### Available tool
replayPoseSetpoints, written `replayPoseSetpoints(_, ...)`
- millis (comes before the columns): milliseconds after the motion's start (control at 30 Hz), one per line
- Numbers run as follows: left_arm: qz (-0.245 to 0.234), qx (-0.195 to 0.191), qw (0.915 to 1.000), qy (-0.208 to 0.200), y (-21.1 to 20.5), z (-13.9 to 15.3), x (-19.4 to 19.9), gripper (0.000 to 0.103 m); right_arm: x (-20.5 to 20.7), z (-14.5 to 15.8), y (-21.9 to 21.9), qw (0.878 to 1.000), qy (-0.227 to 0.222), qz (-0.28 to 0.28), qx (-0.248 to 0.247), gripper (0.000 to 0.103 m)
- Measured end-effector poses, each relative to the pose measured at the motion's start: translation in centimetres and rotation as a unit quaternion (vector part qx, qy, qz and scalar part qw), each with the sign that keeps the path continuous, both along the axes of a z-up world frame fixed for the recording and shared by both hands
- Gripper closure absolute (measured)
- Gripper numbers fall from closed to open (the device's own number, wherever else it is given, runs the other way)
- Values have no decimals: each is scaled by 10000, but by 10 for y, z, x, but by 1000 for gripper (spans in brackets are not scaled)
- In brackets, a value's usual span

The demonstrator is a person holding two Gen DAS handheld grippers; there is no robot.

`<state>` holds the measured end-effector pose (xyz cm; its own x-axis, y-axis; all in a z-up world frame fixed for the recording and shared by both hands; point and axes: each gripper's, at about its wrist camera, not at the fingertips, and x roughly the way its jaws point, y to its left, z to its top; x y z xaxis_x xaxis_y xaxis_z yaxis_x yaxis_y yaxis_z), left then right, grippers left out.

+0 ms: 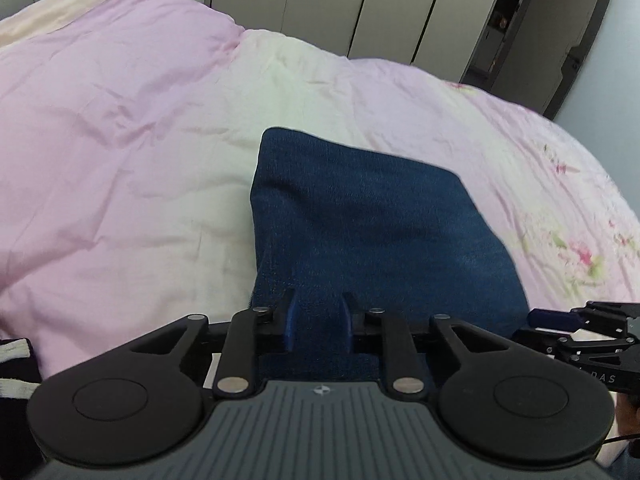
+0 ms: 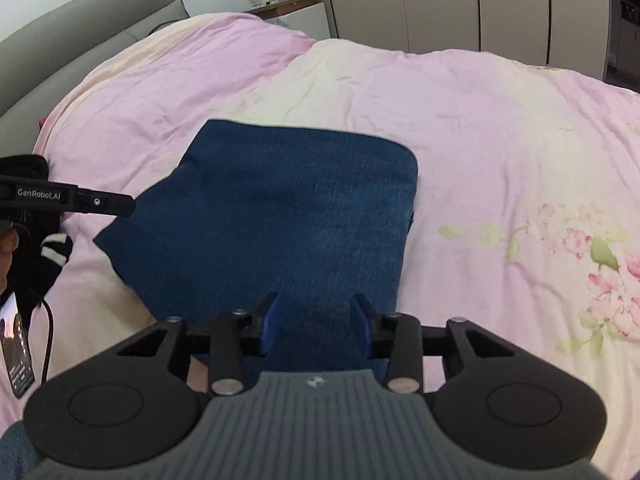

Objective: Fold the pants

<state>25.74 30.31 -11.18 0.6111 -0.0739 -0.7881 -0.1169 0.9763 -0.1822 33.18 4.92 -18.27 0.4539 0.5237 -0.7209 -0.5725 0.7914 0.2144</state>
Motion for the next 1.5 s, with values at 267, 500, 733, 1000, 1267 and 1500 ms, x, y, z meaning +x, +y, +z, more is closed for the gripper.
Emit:
replayPoseSetpoints(267,12,32,9990,446,3,-35,7,81,-16,-36,25,9952,-423,288,-833,62)
replayPoseSetpoints(500,-29,553,9982,234,-7,20,-4,80,6,-16,20,9963,210,32,-830,63)
replayPoseSetpoints(733,-164,1279,9900,-580,-18,154,-56,60,-15,81,-16,9990,-250,-165,-317,53)
replayPoseSetpoints(1000,-87,2036,9626,-1787,-83,250,-150,14,-90,193,-53,9894,-1430,-234,-11,32)
replayPoseSetpoints(1267,448,2323,9391,-2493,-153,241,-227,11,-191,214,-85,9753,-2121,-519,335,18)
replayPoseSetpoints(1500,691,1743,9591,-2120,-173,203,-255,11,-259,196,-101,9637,-2475,-904,432,11)
